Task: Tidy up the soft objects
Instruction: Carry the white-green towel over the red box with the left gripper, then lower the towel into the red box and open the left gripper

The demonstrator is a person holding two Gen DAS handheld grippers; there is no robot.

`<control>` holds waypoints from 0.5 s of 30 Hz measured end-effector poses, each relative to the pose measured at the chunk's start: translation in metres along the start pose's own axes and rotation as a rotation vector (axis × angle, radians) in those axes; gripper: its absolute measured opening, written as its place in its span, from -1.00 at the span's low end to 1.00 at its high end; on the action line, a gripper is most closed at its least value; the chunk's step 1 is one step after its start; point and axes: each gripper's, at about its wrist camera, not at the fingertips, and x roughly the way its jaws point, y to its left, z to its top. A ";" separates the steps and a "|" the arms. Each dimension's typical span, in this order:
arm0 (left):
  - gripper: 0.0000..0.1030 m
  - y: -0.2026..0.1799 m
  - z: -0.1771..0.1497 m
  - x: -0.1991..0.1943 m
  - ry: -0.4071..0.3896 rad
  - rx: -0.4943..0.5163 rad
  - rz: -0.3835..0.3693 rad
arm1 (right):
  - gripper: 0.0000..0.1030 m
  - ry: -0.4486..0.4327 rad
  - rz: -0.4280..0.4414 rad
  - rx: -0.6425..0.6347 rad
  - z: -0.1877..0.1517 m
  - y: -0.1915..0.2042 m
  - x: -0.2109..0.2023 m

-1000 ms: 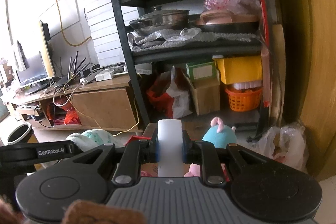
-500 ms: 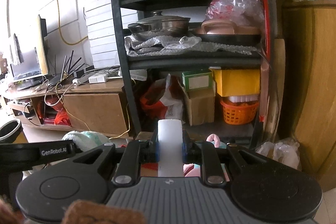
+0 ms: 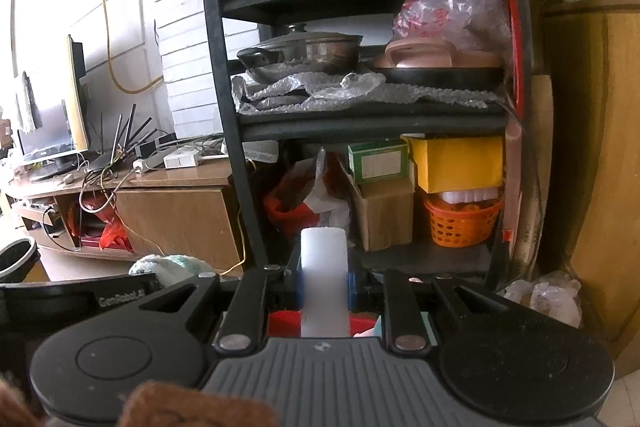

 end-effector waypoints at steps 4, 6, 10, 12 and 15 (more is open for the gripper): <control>-0.81 0.000 0.001 0.009 0.007 0.008 0.010 | -1.00 0.015 0.001 0.019 -0.004 -0.004 0.014; -0.81 0.002 0.001 0.013 0.009 0.006 0.018 | -1.00 0.029 -0.004 0.023 -0.008 -0.006 0.022; -0.80 0.002 0.002 0.023 0.018 0.015 0.024 | -1.00 0.064 -0.002 0.035 -0.017 -0.009 0.039; -0.80 0.003 0.001 0.027 0.023 0.021 0.027 | -1.00 0.081 0.004 0.039 -0.021 -0.010 0.047; -0.74 0.004 -0.001 0.032 0.036 0.024 0.030 | -1.00 0.110 0.012 0.035 -0.029 -0.009 0.058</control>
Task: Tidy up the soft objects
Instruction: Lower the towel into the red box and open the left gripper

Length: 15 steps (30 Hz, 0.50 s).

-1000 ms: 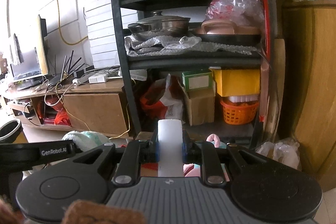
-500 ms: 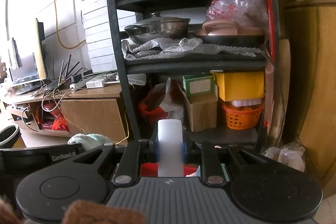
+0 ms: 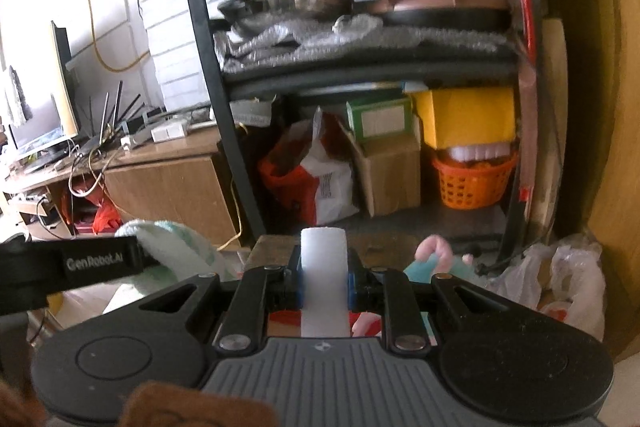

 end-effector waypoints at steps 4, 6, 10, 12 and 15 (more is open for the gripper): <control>-0.34 0.001 0.000 0.004 0.007 -0.002 0.011 | -1.00 0.032 -0.007 -0.011 -0.007 0.001 0.012; -0.04 0.001 0.001 0.004 0.000 0.002 0.016 | -0.72 0.029 -0.024 -0.016 -0.008 0.002 0.012; 0.27 -0.002 0.002 0.000 -0.017 0.020 0.021 | -0.40 -0.001 -0.046 -0.013 -0.006 -0.001 0.007; 0.33 -0.005 0.002 -0.001 -0.018 0.030 0.024 | -0.40 -0.001 -0.035 0.007 -0.004 -0.003 0.006; 0.36 -0.006 0.002 -0.002 -0.017 0.037 0.026 | -0.40 0.003 -0.024 0.020 -0.003 -0.003 0.004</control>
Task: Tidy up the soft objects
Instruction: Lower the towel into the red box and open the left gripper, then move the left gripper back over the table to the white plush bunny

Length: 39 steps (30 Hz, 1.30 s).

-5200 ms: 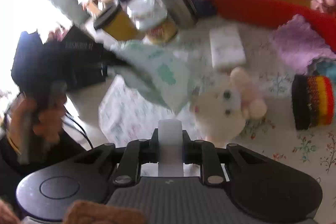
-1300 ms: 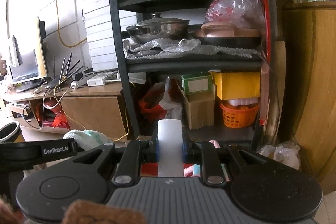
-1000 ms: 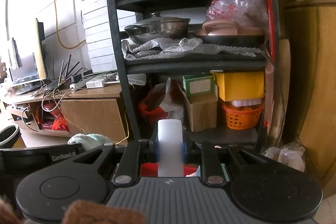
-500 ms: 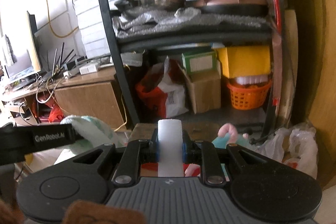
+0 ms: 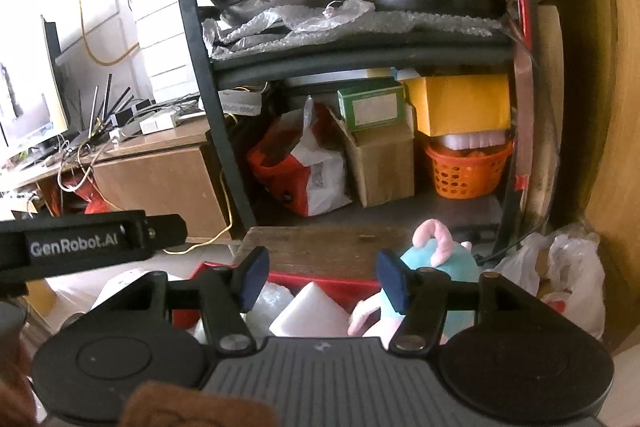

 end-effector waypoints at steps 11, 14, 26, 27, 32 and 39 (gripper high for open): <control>0.57 -0.007 0.001 -0.022 -0.010 0.039 0.005 | -0.40 -0.005 0.010 0.008 0.004 0.003 -0.017; 0.59 -0.009 0.000 -0.030 -0.020 0.050 0.014 | -0.39 -0.006 0.010 0.015 0.004 0.004 -0.024; 0.68 0.001 -0.011 -0.068 -0.031 0.058 0.038 | -0.39 -0.003 -0.029 -0.037 0.002 0.010 -0.062; 0.68 0.002 -0.013 -0.072 -0.032 0.061 0.040 | -0.39 -0.004 -0.034 -0.041 0.001 0.010 -0.067; 0.69 0.008 -0.021 -0.091 -0.039 0.068 0.044 | -0.39 -0.002 -0.050 -0.044 -0.008 0.009 -0.087; 0.69 0.013 -0.040 -0.112 -0.023 0.103 0.045 | -0.39 0.032 -0.041 -0.036 -0.035 0.010 -0.113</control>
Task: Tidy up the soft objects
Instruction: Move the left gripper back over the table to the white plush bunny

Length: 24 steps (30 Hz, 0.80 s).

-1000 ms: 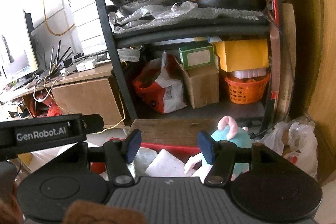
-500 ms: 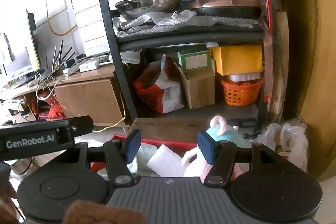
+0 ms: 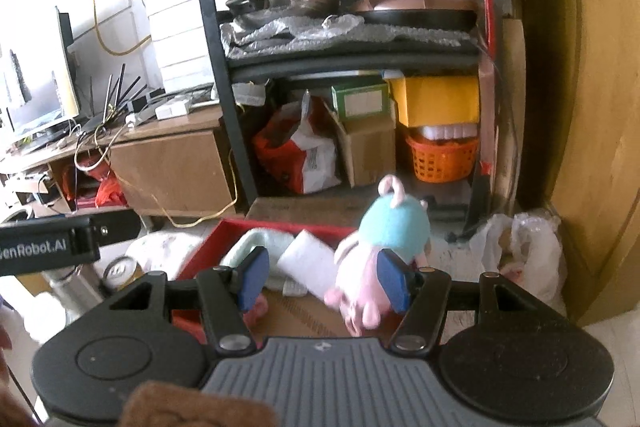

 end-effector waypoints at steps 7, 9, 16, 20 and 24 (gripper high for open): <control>0.71 0.002 -0.025 -0.016 0.034 0.045 0.009 | -0.39 0.020 0.004 -0.008 -0.022 0.003 -0.023; 0.71 0.001 -0.030 -0.018 0.043 0.056 0.011 | -0.39 0.027 0.008 -0.008 -0.027 0.004 -0.028; 0.71 -0.005 -0.046 -0.028 0.059 0.084 0.003 | -0.39 0.040 0.023 -0.003 -0.038 0.005 -0.038; 0.71 -0.009 -0.055 -0.031 0.074 0.103 -0.002 | -0.39 0.046 0.029 -0.001 -0.043 0.005 -0.042; 0.71 -0.011 -0.061 -0.035 0.085 0.114 -0.003 | -0.38 0.055 0.029 -0.006 -0.048 0.005 -0.045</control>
